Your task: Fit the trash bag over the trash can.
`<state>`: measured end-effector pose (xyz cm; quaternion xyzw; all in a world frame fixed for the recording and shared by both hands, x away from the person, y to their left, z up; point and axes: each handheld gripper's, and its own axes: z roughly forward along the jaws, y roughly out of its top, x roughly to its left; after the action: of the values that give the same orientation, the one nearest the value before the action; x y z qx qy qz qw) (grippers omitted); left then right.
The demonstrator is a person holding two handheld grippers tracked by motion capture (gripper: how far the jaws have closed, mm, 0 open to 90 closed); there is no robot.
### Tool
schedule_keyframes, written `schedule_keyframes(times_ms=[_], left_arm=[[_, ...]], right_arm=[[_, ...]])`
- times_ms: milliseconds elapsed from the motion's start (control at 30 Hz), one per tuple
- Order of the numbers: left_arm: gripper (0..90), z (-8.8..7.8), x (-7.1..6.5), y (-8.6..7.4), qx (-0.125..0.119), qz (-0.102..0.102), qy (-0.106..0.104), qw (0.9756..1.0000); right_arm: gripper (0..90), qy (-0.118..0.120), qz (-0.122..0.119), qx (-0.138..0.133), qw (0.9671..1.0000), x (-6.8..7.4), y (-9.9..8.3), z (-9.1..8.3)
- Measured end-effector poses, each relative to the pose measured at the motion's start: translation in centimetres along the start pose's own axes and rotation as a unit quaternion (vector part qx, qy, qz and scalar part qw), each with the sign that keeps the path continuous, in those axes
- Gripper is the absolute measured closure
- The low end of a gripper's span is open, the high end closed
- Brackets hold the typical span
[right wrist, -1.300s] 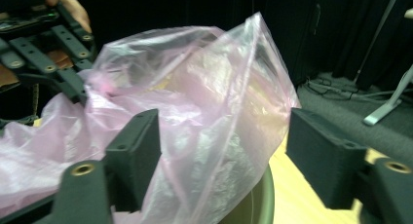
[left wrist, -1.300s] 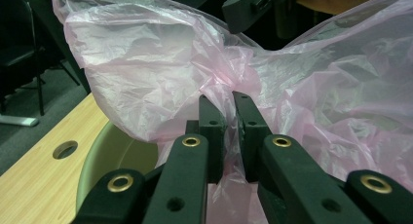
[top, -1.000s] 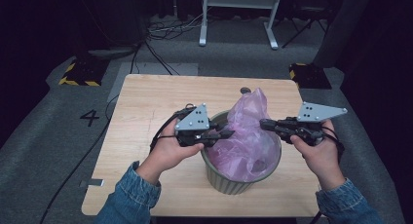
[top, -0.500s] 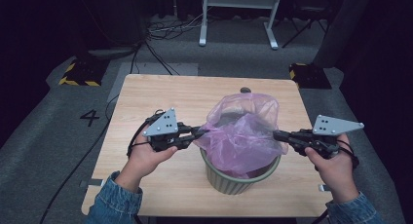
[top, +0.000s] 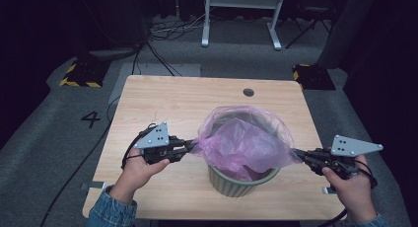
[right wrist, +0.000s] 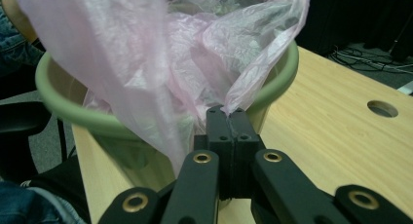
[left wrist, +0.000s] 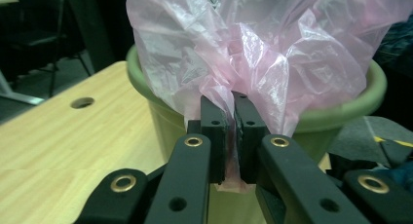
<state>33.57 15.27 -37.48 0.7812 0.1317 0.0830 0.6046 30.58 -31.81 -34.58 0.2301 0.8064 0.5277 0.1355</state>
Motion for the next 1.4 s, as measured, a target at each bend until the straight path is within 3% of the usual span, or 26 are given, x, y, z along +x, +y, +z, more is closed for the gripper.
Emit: schedule_keyframes(times_ms=[200,600,667,733,800,900,967,1167,1300,1400], left_arm=[[85.7,0.1,0.0,-1.0,0.001,-0.009,-0.013,0.9999],[86.9,0.2,0.7,-3.3,0.035,-0.025,-0.002,0.9991],[86.7,0.1,0.9,-3.6,0.031,-0.033,-0.003,0.9990],[78.1,-0.1,0.9,-3.5,0.032,-0.037,0.011,0.9987],[61.4,-0.4,0.8,-3.1,0.024,-0.039,0.019,0.9987],[46.6,-1.0,0.4,-2.0,0.005,-0.034,0.018,0.9993],[38.3,-1.5,0.2,-1.0,-0.007,-0.025,0.023,0.9994],[32.7,-3.3,0.4,0.8,-0.031,-0.012,0.031,0.9990],[32.5,-4.5,0.5,2.0,-0.045,-0.011,0.046,0.9978],[32.8,-4.2,0.5,3.1,-0.044,-0.014,0.059,0.9972]], right_arm=[[90.0,0.004,0.009,0.018,0.9998,0.0,-1.7,0.1],[90.0,-0.014,0.039,0.062,0.9972,-1.2,-5.6,0.6],[90.0,-0.014,0.042,0.063,0.9970,-1.3,-5.9,0.6],[90.0,-0.015,0.042,0.062,0.9971,-1.3,-6.0,0.6],[78.5,-0.025,0.038,0.049,0.9978,-1.4,-5.7,0.2],[60.5,-0.034,0.032,0.013,0.9988,-1.5,-4.5,-0.6],[54.9,-0.042,0.021,-0.011,0.9988,-1.5,-3.2,-1.1],[42.3,-0.063,0.005,-0.031,0.9975,-2.0,-0.2,-1.1],[36.8,-0.075,0.012,-0.030,0.9966,-3.1,0.6,-0.1],[36.3,-0.080,0.018,-0.031,0.9961,-3.9,1.0,0.6]])
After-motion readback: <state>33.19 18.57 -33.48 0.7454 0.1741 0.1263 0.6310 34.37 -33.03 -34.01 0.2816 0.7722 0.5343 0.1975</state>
